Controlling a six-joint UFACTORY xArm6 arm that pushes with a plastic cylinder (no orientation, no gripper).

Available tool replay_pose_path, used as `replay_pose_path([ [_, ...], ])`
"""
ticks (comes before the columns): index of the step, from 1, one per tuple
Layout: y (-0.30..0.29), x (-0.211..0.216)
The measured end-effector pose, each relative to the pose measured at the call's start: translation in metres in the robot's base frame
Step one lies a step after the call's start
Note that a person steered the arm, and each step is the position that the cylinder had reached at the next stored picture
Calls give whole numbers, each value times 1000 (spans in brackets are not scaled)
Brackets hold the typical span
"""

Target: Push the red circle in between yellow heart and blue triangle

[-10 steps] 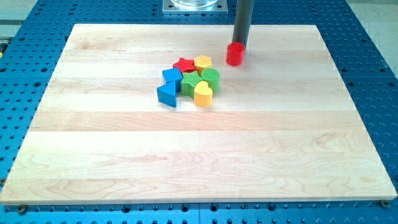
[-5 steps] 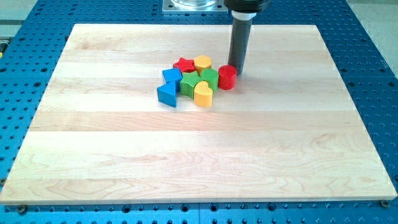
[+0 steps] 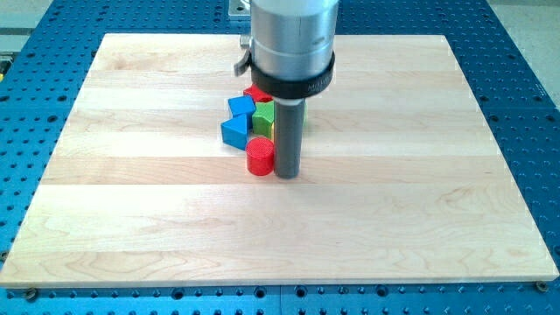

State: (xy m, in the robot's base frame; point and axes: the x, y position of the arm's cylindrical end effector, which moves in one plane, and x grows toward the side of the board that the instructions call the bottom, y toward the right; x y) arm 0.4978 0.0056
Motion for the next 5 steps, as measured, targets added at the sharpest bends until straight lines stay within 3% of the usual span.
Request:
replay_pose_path([
  [1,-39,4],
  [2,-49,-27],
  [5,-48,-12],
])
